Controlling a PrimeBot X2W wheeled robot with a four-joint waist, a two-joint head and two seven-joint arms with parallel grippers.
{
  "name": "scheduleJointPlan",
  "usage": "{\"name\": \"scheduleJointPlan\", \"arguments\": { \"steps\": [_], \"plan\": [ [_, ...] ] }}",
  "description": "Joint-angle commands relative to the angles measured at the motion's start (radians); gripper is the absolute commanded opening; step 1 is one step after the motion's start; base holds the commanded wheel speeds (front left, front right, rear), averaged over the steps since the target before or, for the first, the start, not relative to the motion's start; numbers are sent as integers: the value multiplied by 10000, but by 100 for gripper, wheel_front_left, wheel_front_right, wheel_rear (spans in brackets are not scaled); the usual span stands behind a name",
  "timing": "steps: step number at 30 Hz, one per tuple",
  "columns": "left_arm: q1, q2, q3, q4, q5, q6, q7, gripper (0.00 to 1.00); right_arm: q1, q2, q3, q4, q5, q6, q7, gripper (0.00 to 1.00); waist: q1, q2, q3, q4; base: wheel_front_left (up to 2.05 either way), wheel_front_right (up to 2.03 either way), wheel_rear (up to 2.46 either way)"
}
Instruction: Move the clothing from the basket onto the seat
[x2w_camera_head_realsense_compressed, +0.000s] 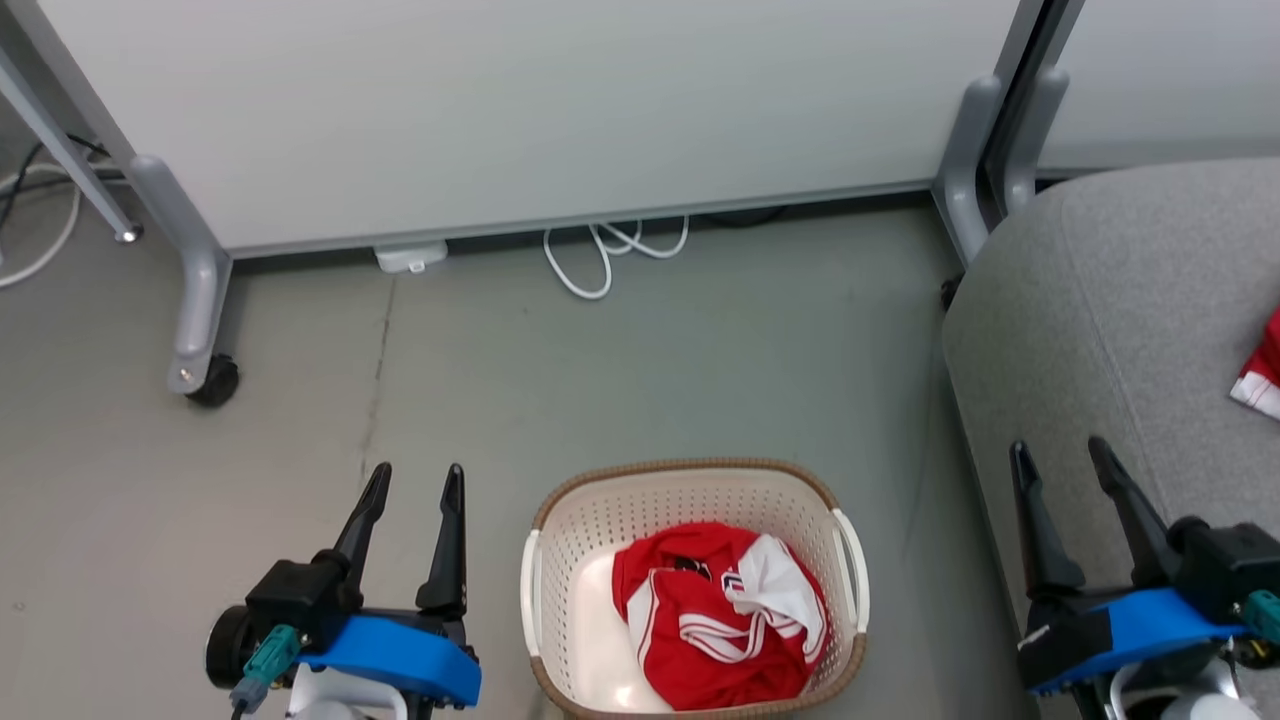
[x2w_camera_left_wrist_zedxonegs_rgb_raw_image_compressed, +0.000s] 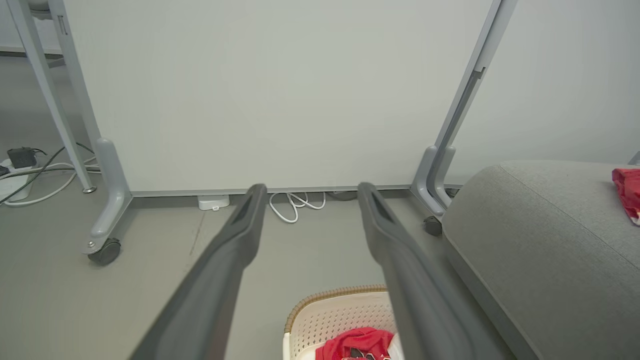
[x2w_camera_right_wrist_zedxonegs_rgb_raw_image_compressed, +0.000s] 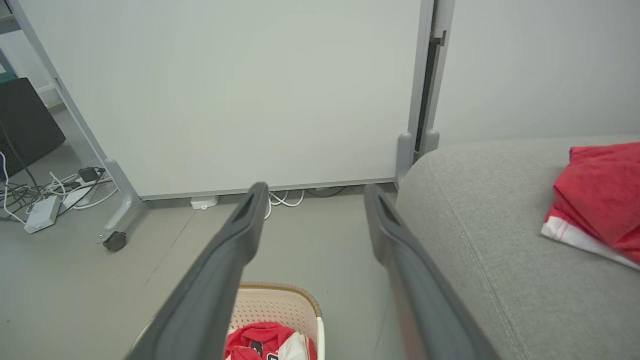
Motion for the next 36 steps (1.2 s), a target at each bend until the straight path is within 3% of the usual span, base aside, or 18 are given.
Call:
{"name": "scheduleJointPlan", "arguments": {
  "steps": [1,10,19,29,36],
  "plan": [
    [-216,-9,-8,-33,42,-25,-27,100,-252,13,35,-87,43,1,-22,100,0,-1,446,-83,0,0,0],
    [-1368,-80,-324,-19,86,-25,-27,100,-1721,-233,494,-604,-12,1,-84,100,0,-1,2915,-451,0,0,0],
    [-2993,-73,-1495,734,-36,-25,-27,100,-3081,-482,749,-1010,-5,1,-218,100,0,-1,5215,-858,0,0,0],
    [-4721,384,-3480,2424,-227,-25,-27,100,-4116,-378,1320,-1062,90,1,-601,100,0,-1,6951,-2022,0,0,0],
    [-5546,540,-4239,3869,-626,-23,-29,100,-4380,-194,1720,-790,287,3,-999,100,0,-1,7761,-2744,0,0,0]
  ]
}}
